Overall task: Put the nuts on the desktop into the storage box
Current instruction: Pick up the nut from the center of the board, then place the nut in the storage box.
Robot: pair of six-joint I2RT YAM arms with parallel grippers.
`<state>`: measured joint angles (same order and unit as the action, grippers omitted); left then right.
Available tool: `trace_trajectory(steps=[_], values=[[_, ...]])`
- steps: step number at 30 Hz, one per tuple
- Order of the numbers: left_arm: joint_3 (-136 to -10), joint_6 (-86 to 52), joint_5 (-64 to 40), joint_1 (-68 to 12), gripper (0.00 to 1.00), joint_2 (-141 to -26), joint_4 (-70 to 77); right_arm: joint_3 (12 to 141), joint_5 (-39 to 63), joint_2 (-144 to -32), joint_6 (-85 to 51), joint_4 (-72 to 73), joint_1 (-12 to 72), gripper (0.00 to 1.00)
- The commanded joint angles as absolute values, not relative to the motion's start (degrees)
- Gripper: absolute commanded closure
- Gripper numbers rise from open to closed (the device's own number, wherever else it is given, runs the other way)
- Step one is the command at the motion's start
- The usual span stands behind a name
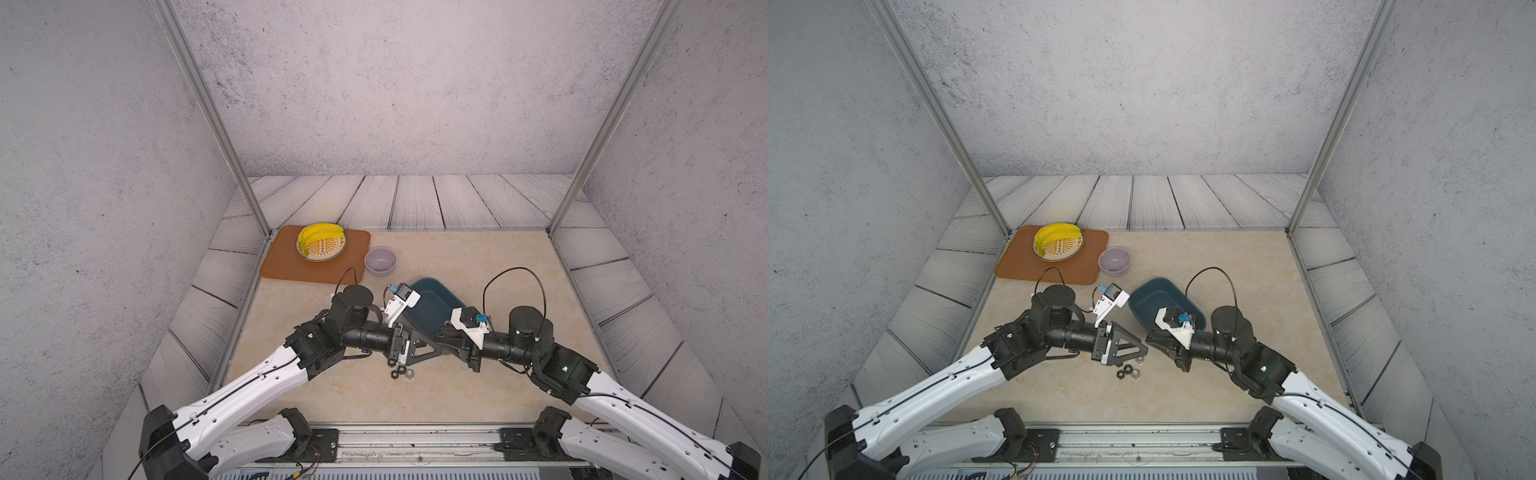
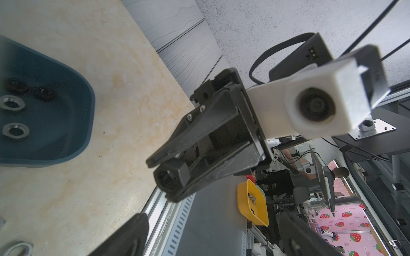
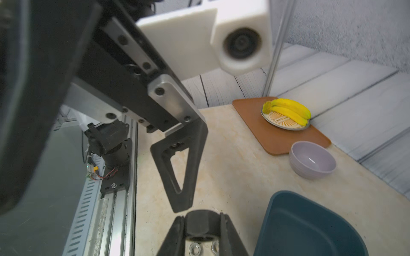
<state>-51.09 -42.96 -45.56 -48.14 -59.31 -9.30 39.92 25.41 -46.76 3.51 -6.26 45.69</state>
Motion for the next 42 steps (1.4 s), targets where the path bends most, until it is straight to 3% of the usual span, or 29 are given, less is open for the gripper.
trace_trajectory(steps=[1,10,16,33,42], values=[[-52.02,-40.28,-42.54,-46.55,0.02,-59.59,-14.15,43.80,17.03,-49.82,-2.35,-14.00,45.71,0.87],[-53.59,-32.25,-25.27,-45.85,0.02,-61.27,-31.12,50.69,-3.04,-62.39,-10.88,-25.34,44.81,0.87],[-52.23,-31.42,-22.31,-45.88,0.02,-63.04,-33.74,56.16,-9.28,-72.13,-12.13,-30.09,43.41,0.86],[-50.10,-30.84,-19.76,-45.88,0.01,-61.88,-35.88,73.70,-8.07,-100.19,-11.95,-44.04,36.40,0.85],[-50.02,-30.78,-20.08,-45.87,0.02,-62.97,-35.58,76.50,-8.73,-106.88,-12.10,-44.41,34.63,0.85]])
